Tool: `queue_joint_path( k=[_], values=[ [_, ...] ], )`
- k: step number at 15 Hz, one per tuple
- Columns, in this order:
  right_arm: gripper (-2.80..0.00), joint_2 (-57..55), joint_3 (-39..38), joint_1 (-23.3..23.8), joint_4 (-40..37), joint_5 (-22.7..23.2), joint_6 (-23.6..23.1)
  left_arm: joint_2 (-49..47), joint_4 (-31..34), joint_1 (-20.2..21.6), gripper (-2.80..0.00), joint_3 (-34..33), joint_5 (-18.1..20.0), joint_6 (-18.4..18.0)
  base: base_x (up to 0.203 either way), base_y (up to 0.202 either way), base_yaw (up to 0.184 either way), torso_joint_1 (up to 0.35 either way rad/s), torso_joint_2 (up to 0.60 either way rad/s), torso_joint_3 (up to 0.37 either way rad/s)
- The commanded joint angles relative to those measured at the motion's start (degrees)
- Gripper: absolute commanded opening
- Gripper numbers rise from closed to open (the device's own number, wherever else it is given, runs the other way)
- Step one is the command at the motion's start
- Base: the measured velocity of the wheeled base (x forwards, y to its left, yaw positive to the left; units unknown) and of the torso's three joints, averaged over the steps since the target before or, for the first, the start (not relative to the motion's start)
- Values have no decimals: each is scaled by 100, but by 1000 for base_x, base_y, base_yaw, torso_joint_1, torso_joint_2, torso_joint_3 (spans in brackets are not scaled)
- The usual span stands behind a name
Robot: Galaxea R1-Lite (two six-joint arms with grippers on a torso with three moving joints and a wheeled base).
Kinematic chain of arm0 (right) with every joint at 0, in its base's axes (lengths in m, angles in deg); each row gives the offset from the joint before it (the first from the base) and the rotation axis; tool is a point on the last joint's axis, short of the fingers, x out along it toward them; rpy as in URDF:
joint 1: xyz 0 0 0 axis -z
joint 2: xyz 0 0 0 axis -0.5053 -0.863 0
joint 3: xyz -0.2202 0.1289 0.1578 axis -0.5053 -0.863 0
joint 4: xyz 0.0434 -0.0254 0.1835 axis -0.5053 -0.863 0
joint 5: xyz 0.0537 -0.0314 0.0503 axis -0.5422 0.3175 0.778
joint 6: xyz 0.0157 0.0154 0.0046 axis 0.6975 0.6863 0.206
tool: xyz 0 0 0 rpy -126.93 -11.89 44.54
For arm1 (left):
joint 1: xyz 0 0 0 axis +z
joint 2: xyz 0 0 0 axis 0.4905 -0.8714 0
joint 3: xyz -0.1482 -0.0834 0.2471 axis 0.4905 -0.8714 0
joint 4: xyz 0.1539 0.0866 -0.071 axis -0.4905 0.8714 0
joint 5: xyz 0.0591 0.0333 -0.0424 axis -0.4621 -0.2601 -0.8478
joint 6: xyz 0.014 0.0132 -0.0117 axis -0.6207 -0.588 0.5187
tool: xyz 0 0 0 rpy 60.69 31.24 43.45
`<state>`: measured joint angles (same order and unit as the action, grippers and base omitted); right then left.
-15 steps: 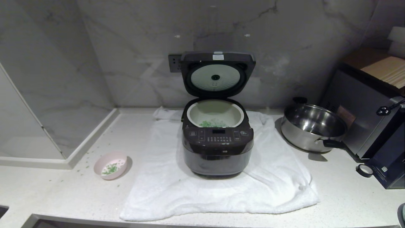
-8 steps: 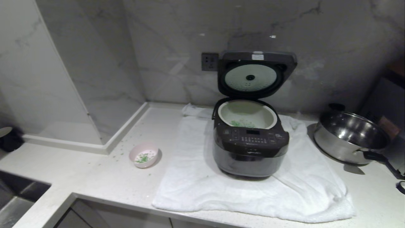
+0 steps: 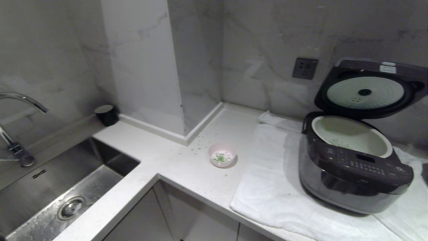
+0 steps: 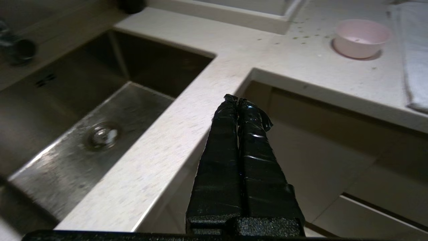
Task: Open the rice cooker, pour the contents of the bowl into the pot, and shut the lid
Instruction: Turn on the tap
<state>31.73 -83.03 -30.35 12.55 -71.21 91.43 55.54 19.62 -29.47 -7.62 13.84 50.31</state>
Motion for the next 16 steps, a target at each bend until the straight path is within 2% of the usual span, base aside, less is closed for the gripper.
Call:
queue_joint_path(
  k=[1, 8, 16],
  values=[
    [-280, 0, -18, 0, 0, 0, 0, 1, 5, 1, -280, -1, 0, -1, -2, -9, 174, -2, -2, 2],
    [-280, 0, -17, 0, 0, 0, 0, 1, -12, 10, -280, -1, 0, 7, -1, -7, 164, 4, 2, 2],
    [-280, 0, -9, 0, 0, 0, 0, 1, -21, 10, -280, -10, 0, 7, 0, -1, 8, 0, 1, 0]
  ],
)
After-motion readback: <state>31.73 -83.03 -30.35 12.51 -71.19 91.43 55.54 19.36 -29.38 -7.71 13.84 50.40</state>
